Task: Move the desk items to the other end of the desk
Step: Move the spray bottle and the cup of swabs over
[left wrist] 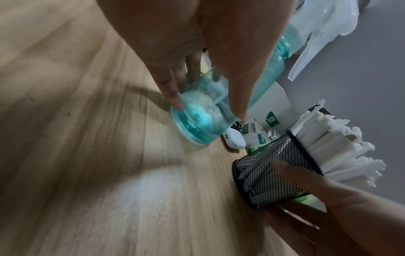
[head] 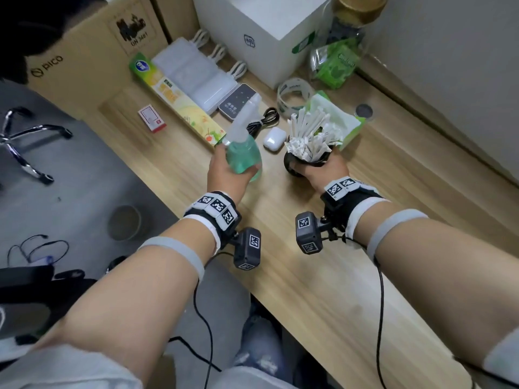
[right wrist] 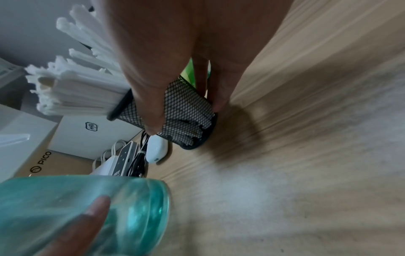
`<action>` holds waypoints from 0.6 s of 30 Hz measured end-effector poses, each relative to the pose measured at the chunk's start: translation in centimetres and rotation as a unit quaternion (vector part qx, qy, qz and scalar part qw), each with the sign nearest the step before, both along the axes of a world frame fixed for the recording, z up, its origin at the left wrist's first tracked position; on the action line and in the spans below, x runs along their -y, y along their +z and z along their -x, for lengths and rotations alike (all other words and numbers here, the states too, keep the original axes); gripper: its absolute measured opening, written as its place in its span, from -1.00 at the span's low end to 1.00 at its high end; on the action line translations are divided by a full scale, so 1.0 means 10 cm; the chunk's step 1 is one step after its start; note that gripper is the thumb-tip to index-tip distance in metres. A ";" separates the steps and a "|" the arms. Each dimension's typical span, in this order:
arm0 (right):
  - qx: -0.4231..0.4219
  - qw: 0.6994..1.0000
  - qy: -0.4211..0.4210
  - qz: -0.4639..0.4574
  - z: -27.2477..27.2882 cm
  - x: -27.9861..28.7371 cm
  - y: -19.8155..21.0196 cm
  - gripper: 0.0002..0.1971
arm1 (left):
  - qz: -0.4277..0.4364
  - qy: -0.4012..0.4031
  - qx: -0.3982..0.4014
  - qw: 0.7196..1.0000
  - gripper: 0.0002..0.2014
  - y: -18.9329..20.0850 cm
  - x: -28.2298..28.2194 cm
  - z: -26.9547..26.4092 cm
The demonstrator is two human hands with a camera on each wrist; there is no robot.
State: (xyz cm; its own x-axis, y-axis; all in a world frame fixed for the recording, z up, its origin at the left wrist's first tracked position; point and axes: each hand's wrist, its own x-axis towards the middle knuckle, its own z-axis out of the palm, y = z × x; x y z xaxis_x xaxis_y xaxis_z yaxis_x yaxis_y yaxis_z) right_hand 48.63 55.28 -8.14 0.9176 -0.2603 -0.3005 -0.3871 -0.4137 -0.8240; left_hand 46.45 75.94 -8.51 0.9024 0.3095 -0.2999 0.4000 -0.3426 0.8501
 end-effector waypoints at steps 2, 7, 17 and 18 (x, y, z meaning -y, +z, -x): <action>0.004 1.000 -0.003 0.006 -0.03 -0.01 -0.01 -0.24 | -0.001 -0.002 0.000 1.000 -0.30 -0.02 0.00 -0.01; -0.007 1.000 -0.002 0.016 0.05 0.05 -0.01 -0.20 | -0.004 -0.002 -0.012 1.000 -0.29 -0.06 0.02 0.02; -0.043 0.997 -0.048 0.033 0.94 0.89 0.42 -0.46 | 0.074 0.040 -0.208 0.974 -0.52 0.21 0.93 0.50; -0.036 0.997 -0.058 0.029 1.09 1.05 0.49 -0.49 | 0.099 0.015 -0.218 0.971 -0.69 0.28 1.12 0.55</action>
